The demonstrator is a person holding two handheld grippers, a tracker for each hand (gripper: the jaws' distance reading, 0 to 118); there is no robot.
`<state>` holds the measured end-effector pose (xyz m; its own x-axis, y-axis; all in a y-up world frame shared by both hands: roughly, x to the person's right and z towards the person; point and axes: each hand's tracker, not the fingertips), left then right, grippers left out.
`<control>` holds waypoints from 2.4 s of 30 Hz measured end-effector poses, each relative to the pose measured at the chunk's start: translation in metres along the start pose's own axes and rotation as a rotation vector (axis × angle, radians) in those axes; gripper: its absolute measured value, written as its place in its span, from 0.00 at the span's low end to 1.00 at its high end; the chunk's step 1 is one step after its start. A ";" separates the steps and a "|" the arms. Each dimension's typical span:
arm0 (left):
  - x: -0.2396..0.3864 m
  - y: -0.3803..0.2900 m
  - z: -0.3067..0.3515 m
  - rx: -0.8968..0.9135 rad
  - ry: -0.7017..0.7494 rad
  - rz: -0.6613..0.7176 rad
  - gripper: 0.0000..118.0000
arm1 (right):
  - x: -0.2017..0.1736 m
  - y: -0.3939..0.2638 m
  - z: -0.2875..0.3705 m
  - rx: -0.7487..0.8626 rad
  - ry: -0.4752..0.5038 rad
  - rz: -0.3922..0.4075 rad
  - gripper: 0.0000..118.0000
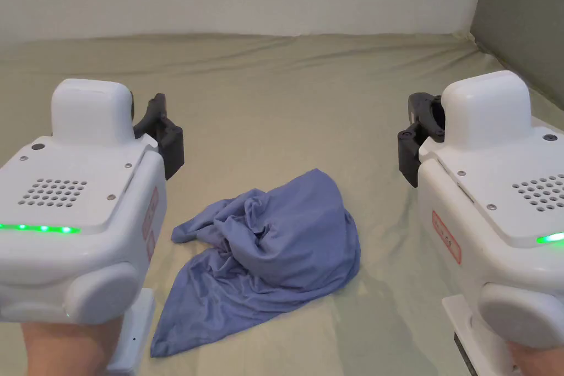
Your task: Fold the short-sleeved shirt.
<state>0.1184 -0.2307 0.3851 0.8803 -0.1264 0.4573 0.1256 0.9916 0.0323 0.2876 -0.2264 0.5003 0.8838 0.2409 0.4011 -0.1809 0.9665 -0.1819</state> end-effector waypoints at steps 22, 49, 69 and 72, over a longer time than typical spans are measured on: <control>0.021 -0.001 0.035 -0.024 0.000 -0.023 0.00 | -0.037 -0.007 0.015 0.049 0.030 0.051 0.01; -0.001 -0.281 -0.087 -0.952 -0.072 0.080 0.63 | -0.009 -0.097 -0.028 -0.258 0.006 0.061 0.01; -0.037 -0.187 -0.020 -0.715 -0.113 0.074 0.01 | 0.007 -0.243 -0.298 -0.908 0.206 -0.063 0.94; -0.032 -0.196 -0.017 -0.759 -0.115 0.074 0.01 | -0.004 -0.259 -0.322 -0.956 0.214 -0.151 0.94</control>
<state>0.0734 -0.4213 0.3486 0.8508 -0.0152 0.5253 0.3842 0.7001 -0.6019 0.4702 -0.5055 0.2568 0.9454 0.0092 0.3258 0.2806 0.4853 -0.8281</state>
